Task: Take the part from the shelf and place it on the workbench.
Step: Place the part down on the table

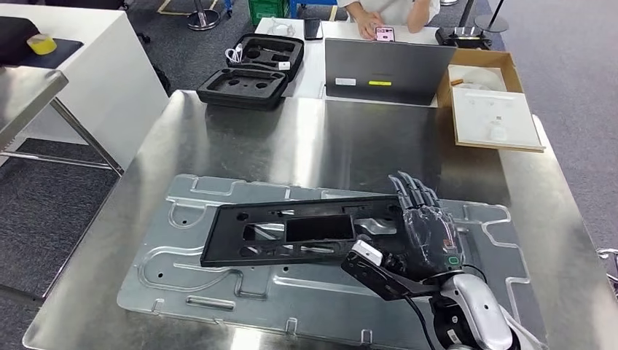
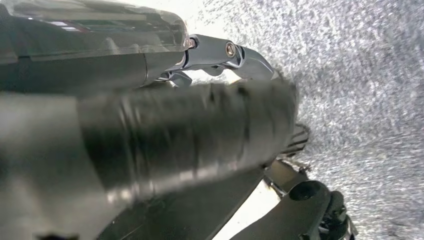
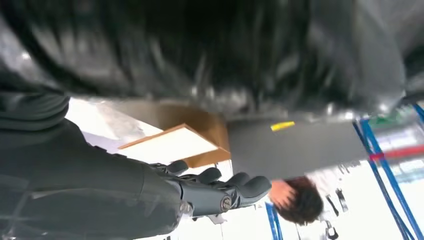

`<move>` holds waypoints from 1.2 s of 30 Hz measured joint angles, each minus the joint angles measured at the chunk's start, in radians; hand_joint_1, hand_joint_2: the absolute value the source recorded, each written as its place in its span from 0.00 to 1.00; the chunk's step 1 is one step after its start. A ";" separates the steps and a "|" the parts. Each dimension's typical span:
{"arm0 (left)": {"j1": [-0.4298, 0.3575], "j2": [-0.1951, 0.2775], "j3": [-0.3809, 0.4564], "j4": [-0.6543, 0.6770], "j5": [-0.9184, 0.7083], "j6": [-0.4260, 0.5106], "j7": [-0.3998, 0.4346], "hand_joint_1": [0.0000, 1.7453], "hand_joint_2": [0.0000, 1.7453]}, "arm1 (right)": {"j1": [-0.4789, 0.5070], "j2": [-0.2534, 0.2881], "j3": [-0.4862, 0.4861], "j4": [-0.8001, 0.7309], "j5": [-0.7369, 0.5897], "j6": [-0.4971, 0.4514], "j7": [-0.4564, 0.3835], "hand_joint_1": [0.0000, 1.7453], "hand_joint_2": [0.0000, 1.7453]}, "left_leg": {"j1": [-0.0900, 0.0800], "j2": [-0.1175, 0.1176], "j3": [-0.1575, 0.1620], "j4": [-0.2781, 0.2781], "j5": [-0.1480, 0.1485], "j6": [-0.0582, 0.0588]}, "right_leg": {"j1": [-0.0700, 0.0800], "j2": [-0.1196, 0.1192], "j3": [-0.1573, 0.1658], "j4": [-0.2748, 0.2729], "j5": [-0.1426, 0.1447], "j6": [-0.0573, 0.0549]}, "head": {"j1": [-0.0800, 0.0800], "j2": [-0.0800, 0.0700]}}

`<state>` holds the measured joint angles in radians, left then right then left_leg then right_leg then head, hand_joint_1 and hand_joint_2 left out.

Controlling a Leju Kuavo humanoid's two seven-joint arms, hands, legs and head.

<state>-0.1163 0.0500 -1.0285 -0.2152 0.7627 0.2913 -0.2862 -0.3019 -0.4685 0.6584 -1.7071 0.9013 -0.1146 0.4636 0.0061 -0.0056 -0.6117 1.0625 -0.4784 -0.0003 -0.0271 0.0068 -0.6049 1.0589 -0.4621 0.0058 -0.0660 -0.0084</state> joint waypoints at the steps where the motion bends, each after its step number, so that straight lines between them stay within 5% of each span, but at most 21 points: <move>1: 0.000 0.000 0.000 0.000 0.000 -0.001 0.003 0.00 0.00 | 0.000 0.002 -0.002 -0.012 0.000 -0.009 -0.005 0.00 0.00 | 0.001 0.001 -0.015 0.039 -0.030 -0.003 | 0.000 -0.001 -0.003 -0.001 0.004 -0.006 | -0.002 0.000; 3: -0.001 0.000 0.000 0.000 0.000 -0.001 0.006 0.00 0.00 | 0.001 0.006 -0.005 -0.033 0.000 -0.025 -0.015 0.00 0.00 | 0.002 0.001 -0.059 0.160 -0.104 -0.008 | 0.005 -0.004 -0.009 -0.001 0.010 -0.015 | -0.004 0.000; 5: -0.001 0.000 0.000 0.000 0.001 -0.002 0.007 0.00 0.00 | 0.002 0.013 -0.006 -0.054 0.001 -0.038 -0.026 0.00 0.00 | 0.001 0.001 -0.082 0.241 -0.137 -0.005 | 0.013 -0.007 -0.017 0.000 0.015 -0.022 | -0.004 0.000; 7: -0.002 0.000 0.000 0.000 0.001 -0.003 0.007 0.00 0.00 | 0.003 0.021 -0.006 -0.077 0.002 -0.050 -0.037 0.00 0.00 | -0.003 0.001 -0.039 0.188 -0.104 0.008 | 0.021 -0.006 -0.026 0.000 0.023 -0.026 | -0.004 0.000; 10: -0.005 0.001 0.000 0.000 0.001 -0.003 0.008 0.00 0.00 | 0.004 0.034 -0.006 -0.114 0.005 -0.072 -0.054 0.00 0.00 | -0.021 0.002 0.070 -0.003 -0.046 0.035 | 0.025 -0.004 -0.036 -0.002 0.039 -0.022 | -0.004 0.000; 14: -0.006 0.002 0.000 0.000 0.002 -0.002 0.013 0.00 0.00 | 0.013 0.047 -0.006 -0.151 0.021 -0.113 -0.075 0.00 0.00 | -0.030 0.005 0.080 -0.058 -0.014 0.046 | 0.019 -0.007 -0.040 -0.014 0.057 0.000 | -0.003 0.000; 16: -0.006 0.003 0.000 0.000 0.002 -0.002 0.016 0.00 0.00 | 0.019 0.052 -0.006 -0.169 0.028 -0.134 -0.083 0.00 0.00 | -0.023 0.009 0.074 -0.082 0.017 0.052 | 0.019 -0.006 -0.054 0.020 0.010 0.009 | 0.000 0.000; 19: -0.007 0.005 0.000 0.000 0.002 -0.002 0.019 0.00 0.00 | 0.027 0.058 -0.006 -0.183 0.031 -0.142 -0.085 0.00 0.00 | -0.020 0.013 0.042 -0.088 0.049 0.058 | 0.014 -0.006 -0.090 0.179 -0.120 0.020 | 0.005 0.000; 21: -0.006 0.004 0.000 0.000 0.002 -0.002 0.021 0.00 0.00 | 0.033 0.062 -0.006 -0.190 0.031 -0.147 -0.088 0.00 0.00 | -0.016 0.014 0.013 -0.082 0.066 0.053 | 0.008 -0.006 -0.075 0.224 -0.127 0.031 | 0.005 0.000; 24: -0.006 0.004 0.000 0.000 0.003 -0.001 0.026 0.00 0.00 | 0.036 0.069 -0.006 -0.204 0.028 -0.178 -0.107 0.00 0.00 | -0.007 0.014 -0.038 -0.053 0.084 0.038 | -0.004 -0.008 0.047 0.078 -0.073 0.048 | 0.006 0.000; 26: -0.006 0.006 0.000 0.000 0.007 0.001 0.028 0.00 0.00 | 0.046 0.078 -0.006 -0.221 0.018 -0.218 -0.125 0.00 0.00 | -0.005 0.013 -0.059 -0.031 0.092 0.025 | -0.002 -0.004 0.097 -0.005 -0.077 0.042 | 0.005 0.000; 29: -0.003 0.008 0.000 0.000 0.016 0.005 0.029 0.00 0.00 | 0.071 0.099 -0.006 -0.251 -0.004 -0.315 -0.162 0.00 0.00 | -0.003 0.010 -0.066 -0.024 0.107 0.004 | 0.004 -0.001 0.084 -0.013 -0.074 0.010 | 0.006 0.000; 31: -0.001 0.008 0.000 0.000 0.020 0.010 0.029 0.00 0.00 | 0.081 0.117 -0.006 -0.272 -0.014 -0.378 -0.183 0.00 0.00 | 0.001 0.008 -0.082 0.003 0.067 -0.008 | 0.003 -0.003 0.067 -0.014 -0.053 -0.008 | 0.003 0.000; 34: -0.002 0.008 0.000 0.000 0.027 0.020 0.028 0.00 0.00 | 0.094 0.145 -0.006 -0.307 -0.035 -0.436 -0.199 0.00 0.00 | 0.004 0.008 -0.120 0.156 -0.081 -0.019 | 0.005 -0.004 0.031 -0.014 -0.018 -0.020 | -0.002 0.000; 36: -0.003 0.008 0.001 0.000 0.034 0.025 0.027 0.00 0.00 | 0.103 0.167 -0.006 -0.331 -0.059 -0.463 -0.206 0.00 0.00 | 0.004 0.008 -0.116 0.241 -0.104 -0.019 | 0.009 -0.004 0.002 -0.012 0.005 -0.021 | -0.003 0.000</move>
<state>-0.1191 0.0580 -1.0272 -0.2152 0.7969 0.3159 -0.2590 -0.1993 -0.3016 0.6523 -2.0379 0.8425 -0.5772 0.2579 0.0100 0.0022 -0.7280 1.3035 -0.5829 -0.0190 -0.0177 0.0027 -0.6034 1.0464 -0.4571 -0.0156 -0.0686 -0.0084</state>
